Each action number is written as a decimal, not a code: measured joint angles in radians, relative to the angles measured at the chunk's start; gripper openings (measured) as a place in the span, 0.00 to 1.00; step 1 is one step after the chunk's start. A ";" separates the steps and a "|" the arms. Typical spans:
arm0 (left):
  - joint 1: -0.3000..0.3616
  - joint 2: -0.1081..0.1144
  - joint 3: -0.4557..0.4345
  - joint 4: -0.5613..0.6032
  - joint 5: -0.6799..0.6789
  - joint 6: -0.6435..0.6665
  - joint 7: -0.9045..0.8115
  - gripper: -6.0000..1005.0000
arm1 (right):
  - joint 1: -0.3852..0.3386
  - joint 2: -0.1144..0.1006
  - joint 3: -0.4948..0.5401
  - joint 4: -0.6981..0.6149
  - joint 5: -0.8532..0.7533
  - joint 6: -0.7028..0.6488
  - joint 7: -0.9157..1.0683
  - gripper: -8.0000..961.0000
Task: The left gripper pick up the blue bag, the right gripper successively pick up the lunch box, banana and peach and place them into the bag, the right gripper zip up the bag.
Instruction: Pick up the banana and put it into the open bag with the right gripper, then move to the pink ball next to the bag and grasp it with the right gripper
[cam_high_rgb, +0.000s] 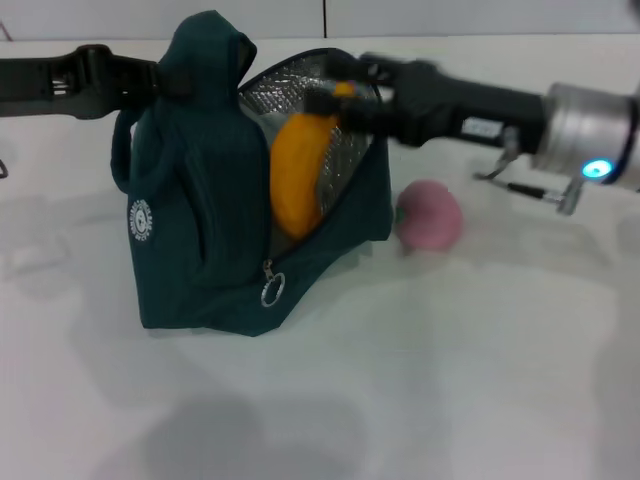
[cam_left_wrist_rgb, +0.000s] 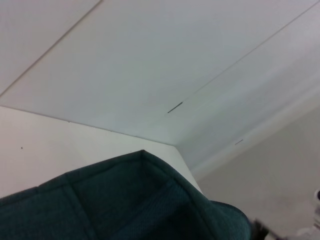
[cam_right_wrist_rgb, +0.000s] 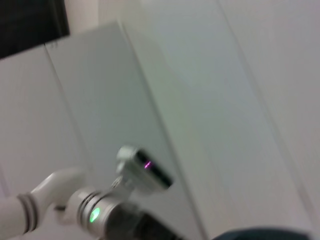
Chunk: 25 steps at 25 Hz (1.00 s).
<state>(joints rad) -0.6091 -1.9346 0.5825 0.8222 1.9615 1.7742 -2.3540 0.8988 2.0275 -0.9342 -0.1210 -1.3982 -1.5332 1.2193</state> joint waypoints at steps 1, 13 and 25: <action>0.001 0.001 0.000 0.000 -0.004 0.001 0.000 0.05 | -0.031 0.000 0.000 -0.047 0.017 -0.002 0.016 0.78; 0.005 0.004 0.000 0.000 -0.009 0.000 -0.004 0.05 | -0.349 -0.023 -0.008 -0.392 0.096 0.095 0.131 0.77; -0.005 -0.007 0.002 0.000 -0.008 -0.016 0.001 0.05 | -0.306 -0.011 -0.091 -0.370 -0.253 0.292 0.208 0.75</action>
<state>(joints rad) -0.6144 -1.9417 0.5843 0.8222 1.9533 1.7577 -2.3535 0.5926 2.0166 -1.0254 -0.4911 -1.6509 -1.2408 1.4272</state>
